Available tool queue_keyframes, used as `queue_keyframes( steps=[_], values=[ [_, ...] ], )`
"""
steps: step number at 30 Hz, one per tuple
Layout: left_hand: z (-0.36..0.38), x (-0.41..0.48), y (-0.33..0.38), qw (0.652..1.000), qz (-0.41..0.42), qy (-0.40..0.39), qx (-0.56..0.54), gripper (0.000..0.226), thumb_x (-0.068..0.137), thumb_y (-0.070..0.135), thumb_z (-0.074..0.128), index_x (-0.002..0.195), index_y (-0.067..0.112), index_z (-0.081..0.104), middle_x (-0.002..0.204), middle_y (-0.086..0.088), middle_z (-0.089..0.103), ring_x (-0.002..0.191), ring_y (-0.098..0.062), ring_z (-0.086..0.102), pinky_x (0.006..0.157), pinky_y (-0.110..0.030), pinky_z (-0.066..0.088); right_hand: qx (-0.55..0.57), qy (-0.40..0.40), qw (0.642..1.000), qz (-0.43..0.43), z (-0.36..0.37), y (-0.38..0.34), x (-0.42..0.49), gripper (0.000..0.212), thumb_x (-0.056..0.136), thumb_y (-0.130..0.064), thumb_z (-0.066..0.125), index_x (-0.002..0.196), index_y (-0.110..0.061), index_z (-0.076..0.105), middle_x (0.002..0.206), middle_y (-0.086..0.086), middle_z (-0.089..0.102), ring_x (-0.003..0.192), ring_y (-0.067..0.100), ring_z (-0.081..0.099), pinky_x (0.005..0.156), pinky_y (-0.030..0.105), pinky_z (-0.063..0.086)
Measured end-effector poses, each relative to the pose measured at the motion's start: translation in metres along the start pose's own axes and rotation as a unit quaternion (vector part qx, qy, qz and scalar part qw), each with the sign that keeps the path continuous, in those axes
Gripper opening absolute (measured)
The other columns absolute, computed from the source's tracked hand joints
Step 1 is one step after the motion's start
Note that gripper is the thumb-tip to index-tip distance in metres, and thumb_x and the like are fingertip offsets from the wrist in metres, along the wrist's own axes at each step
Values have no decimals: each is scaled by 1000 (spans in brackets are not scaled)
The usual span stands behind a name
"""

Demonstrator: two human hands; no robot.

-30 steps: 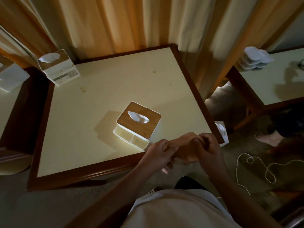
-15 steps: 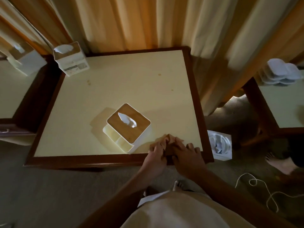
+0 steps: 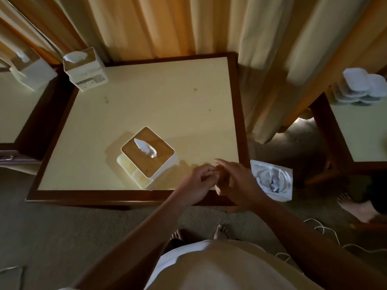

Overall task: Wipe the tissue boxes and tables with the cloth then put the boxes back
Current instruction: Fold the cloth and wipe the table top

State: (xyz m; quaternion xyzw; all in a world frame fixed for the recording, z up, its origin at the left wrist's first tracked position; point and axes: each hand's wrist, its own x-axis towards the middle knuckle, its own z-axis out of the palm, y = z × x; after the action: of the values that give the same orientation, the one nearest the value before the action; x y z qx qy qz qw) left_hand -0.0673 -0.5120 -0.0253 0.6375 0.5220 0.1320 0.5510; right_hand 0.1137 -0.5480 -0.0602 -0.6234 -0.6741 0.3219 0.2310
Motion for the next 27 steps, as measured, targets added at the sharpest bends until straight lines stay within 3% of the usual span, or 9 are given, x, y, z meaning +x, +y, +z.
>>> queue_keyframes(
  steps=[2,4,7,9,12,16,19,23,27],
  values=[
    [-4,0,16,999,8,24,-24,9,104,31,63,105,26,71,83,11,72,70,-5,62,65,-30,50,46,24,999,-9,-10,-5,1,38,89,-29,67,127,-34,62,90,-20,71,86,6,69,79,48,56],
    [-11,-1,26,995,-3,18,-98,14,100,22,69,113,19,73,87,6,71,76,-10,62,70,-29,53,115,47,992,16,-21,-10,0,20,91,-23,69,109,-32,66,83,-15,72,77,8,69,75,46,56],
    [-22,0,28,971,-4,-30,-237,54,68,11,78,121,12,71,94,-7,70,85,-23,62,76,-38,52,154,87,983,53,-33,-12,-3,16,96,-17,66,96,-32,63,84,-10,70,80,10,68,75,37,55],
    [-26,3,29,983,9,-5,-183,62,62,1,77,122,13,73,111,-13,71,97,-23,65,80,-38,53,151,94,983,55,-39,-11,-5,15,100,-21,63,93,-34,62,84,-13,70,81,7,67,71,24,51],
    [-29,5,34,995,37,60,-77,51,76,-15,76,120,13,75,115,-10,74,103,-19,69,86,-30,56,141,90,984,61,-46,-12,-5,18,104,-29,59,90,-40,62,79,-22,68,80,-1,65,64,10,42],
    [-34,2,43,996,62,56,12,38,89,0,76,116,26,76,109,7,76,103,-15,72,93,-32,57,136,80,987,41,-48,-12,-7,9,101,-33,61,107,-36,67,91,-18,72,86,3,69,71,27,55],
    [-35,-6,56,994,89,48,51,24,95,7,72,111,24,77,97,12,75,91,-8,70,83,-26,56,144,80,986,2,-48,-17,-10,31,96,-33,69,127,-33,61,108,-18,72,102,5,69,84,34,59],
    [-34,-11,60,984,108,117,76,15,99,16,69,98,29,77,82,15,69,73,-4,61,68,-31,49,156,120,980,-31,-49,-26,-10,15,98,-37,69,105,-23,68,96,-17,71,97,7,69,80,25,51],
    [-36,-8,56,968,145,168,114,8,96,23,75,97,31,76,104,8,55,95,-3,54,76,-15,42,179,142,972,-49,-55,-38,-8,9,101,-28,67,104,-20,68,96,-17,72,92,7,71,76,24,53]
  ],
)
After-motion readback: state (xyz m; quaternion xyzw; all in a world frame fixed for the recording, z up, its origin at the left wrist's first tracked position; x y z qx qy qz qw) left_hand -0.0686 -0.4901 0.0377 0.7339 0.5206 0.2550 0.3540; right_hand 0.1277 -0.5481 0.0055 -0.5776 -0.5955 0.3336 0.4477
